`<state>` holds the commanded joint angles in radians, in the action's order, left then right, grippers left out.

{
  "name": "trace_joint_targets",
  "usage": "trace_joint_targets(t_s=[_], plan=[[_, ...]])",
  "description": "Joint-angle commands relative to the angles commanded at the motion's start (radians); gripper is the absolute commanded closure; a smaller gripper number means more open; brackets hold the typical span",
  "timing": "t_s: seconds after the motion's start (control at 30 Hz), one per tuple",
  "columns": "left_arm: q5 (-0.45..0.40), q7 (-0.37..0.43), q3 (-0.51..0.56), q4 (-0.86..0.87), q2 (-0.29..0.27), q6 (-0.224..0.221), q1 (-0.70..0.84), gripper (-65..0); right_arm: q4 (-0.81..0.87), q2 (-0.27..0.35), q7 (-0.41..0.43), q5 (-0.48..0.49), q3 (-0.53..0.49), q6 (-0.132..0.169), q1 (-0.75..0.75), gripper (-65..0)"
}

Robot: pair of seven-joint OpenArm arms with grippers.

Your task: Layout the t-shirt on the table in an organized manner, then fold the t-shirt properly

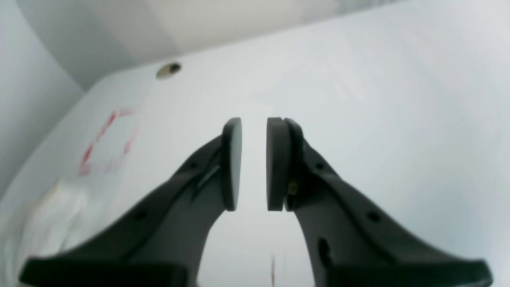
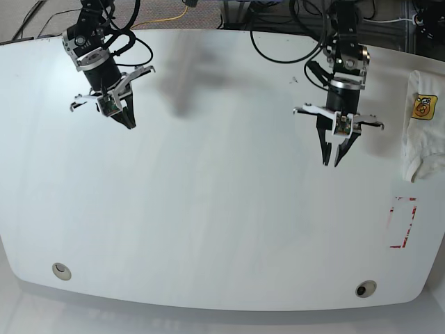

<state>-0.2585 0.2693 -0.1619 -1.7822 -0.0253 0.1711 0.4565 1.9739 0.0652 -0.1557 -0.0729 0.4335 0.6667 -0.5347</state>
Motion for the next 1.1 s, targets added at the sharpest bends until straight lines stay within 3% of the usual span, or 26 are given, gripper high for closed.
trace_joint_targets(t_s=[0.2,0.7,0.87,1.1], plan=[[-0.003,0.000,0.000,-0.115,0.000,0.000,0.215,-9.4,0.005,0.008,0.000,0.144,0.002,-0.005,-0.149,-0.5],[0.000,0.003,-0.002,-0.193,-0.008,-0.006,0.701,-9.2,0.029,0.028,0.003,0.227,0.002,0.002,-0.509,-0.3],[-0.002,0.003,-0.002,-0.190,-0.060,-0.006,0.807,-9.2,0.015,0.058,0.003,0.262,-0.003,0.002,-0.621,-0.3],[-0.003,-0.031,-0.002,-0.126,-0.063,-0.006,0.853,-9.3,-0.061,0.064,-0.002,0.270,-0.005,0.002,-0.698,-0.3]])
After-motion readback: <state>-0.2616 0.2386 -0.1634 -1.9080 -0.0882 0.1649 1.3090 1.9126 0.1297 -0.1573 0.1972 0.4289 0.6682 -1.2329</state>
